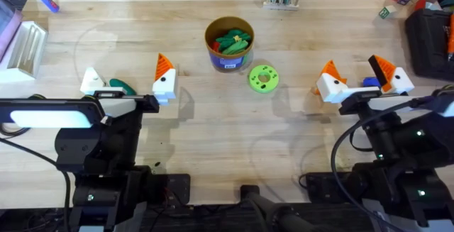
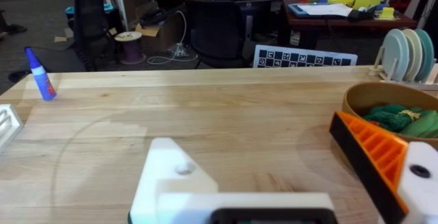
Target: Pick up the gripper from the table and insert it into the empty holder that is missing its gripper. Then pick up a screw, insert it into the mounting hole, and use the screwdriver to tighten it. Finally, clean up the table by picking up the vegetable and placing it into the bucket.
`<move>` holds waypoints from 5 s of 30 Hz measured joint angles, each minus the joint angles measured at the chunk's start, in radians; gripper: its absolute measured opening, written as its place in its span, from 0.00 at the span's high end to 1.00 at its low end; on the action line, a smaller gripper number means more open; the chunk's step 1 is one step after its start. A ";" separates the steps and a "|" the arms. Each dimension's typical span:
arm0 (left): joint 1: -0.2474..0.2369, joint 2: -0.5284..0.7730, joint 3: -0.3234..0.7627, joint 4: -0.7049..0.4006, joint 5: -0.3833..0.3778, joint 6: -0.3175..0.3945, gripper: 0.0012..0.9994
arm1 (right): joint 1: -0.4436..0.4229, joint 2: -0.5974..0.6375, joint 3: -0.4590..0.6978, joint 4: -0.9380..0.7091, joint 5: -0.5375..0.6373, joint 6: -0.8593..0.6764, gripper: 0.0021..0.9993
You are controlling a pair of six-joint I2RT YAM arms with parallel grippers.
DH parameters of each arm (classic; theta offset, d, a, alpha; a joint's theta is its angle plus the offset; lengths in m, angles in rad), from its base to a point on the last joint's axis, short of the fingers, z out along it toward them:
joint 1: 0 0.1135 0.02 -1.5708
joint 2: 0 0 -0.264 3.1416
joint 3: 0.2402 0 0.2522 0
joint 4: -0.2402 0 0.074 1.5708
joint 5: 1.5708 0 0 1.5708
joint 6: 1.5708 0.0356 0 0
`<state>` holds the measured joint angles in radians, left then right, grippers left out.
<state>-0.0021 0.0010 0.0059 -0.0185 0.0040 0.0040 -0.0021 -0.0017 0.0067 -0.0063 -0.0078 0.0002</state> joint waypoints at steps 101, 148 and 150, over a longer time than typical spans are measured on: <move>-0.246 0.008 0.016 0.088 0.463 -0.056 0.01 | 0.002 0.414 0.692 -1.177 0.187 -0.166 0.01; -0.257 0.005 0.000 -0.034 0.472 -0.125 0.01 | 0.002 0.414 0.692 -1.067 0.186 -0.166 0.01; -0.257 0.005 0.000 -0.034 0.472 -0.124 0.01 | 0.002 0.414 0.692 -0.948 0.167 -0.166 0.01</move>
<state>-0.2596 0.0063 0.0063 -0.0525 0.4759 -0.1204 -0.0002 0.4118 0.6987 -0.9541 0.1589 -0.1654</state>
